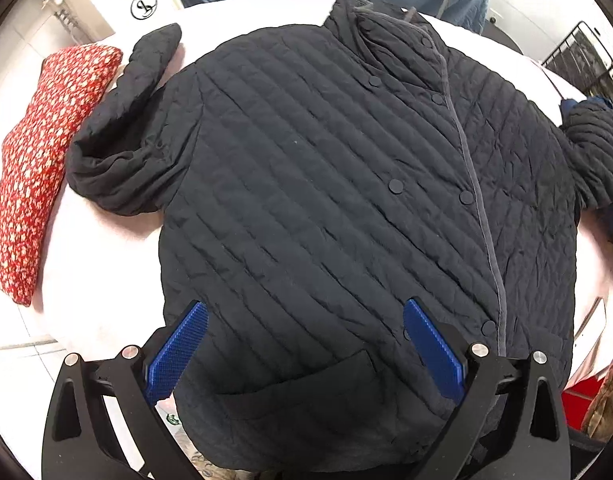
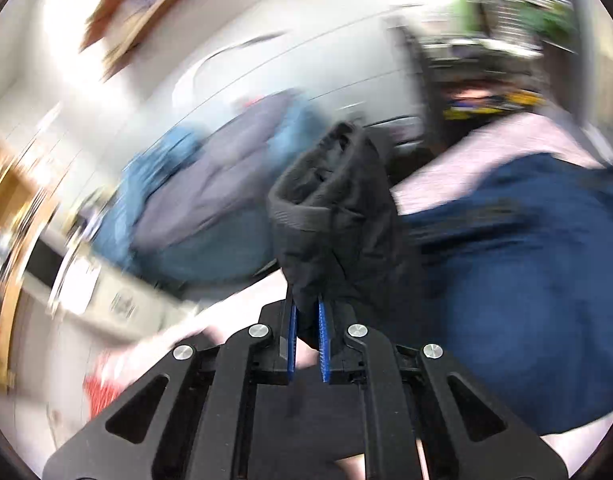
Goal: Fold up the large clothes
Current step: 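Carry the sleeve across the jacket body and open the right tool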
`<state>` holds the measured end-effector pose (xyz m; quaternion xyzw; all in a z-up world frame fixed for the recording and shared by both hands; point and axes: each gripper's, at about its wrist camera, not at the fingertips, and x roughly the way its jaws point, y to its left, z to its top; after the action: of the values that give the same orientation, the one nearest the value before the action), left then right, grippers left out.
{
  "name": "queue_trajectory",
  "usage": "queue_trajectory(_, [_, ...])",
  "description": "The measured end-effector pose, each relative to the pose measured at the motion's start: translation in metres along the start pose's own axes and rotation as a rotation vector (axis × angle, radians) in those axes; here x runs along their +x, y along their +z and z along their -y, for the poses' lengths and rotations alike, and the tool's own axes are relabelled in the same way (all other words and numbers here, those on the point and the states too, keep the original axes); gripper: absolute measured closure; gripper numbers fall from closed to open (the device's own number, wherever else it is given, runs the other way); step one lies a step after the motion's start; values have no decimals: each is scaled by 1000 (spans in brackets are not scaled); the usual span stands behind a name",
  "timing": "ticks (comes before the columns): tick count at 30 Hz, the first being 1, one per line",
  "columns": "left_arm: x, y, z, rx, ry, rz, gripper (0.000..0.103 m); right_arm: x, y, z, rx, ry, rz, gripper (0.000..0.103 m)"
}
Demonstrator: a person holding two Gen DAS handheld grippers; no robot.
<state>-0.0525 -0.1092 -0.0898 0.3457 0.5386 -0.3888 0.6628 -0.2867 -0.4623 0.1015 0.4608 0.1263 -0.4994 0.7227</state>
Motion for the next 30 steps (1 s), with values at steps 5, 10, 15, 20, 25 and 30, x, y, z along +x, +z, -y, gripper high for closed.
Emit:
queue_trajectory(5, [-6, -8, -24, -73, 8, 14, 7, 42, -45, -131, -227, 191, -125, 94])
queue_trajectory(10, [-10, -29, -59, -167, 48, 15, 7, 84, -114, -238, -362, 377, -296, 94])
queue_trajectory(15, [-9, -58, -91, -281, 71, -4, 7, 130, -196, -301, -490, 411, -463, 94])
queue_trajectory(20, [-2, -83, -114, -380, 85, -34, 7, 175, -282, -318, -551, 356, -633, 94])
queue_trajectory(25, [1, -100, -123, -429, 92, -56, 7, 216, -336, -312, -603, 263, -776, 84])
queue_trajectory(30, [3, -94, -120, -423, 93, -58, 7, 234, -359, -301, -605, 216, -884, 38])
